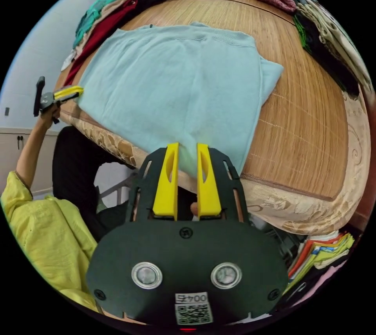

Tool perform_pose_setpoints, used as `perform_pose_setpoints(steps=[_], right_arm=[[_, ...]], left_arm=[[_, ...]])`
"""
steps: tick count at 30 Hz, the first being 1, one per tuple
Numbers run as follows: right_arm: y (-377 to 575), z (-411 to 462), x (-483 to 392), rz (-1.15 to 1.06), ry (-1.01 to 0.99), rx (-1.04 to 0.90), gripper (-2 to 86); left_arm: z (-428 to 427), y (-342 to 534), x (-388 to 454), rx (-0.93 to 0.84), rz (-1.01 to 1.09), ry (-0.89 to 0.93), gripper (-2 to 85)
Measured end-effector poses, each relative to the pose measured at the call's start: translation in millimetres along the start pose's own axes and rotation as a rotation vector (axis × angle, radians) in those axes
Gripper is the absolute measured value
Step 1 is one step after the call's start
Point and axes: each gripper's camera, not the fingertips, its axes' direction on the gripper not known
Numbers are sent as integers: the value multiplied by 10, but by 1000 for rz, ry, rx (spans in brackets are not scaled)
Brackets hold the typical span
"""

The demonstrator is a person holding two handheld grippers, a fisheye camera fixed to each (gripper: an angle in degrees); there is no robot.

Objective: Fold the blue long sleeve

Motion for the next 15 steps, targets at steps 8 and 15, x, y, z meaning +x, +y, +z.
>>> perform_pose_setpoints(steps=[8, 15], right_arm=[[1520, -1484, 928, 290, -378, 433, 154], [2169, -1685, 1321, 463, -635, 545, 143]], left_arm=[[-309, 690, -691, 131, -176, 225, 99], [-57, 1191, -934, 195, -143, 362, 119]])
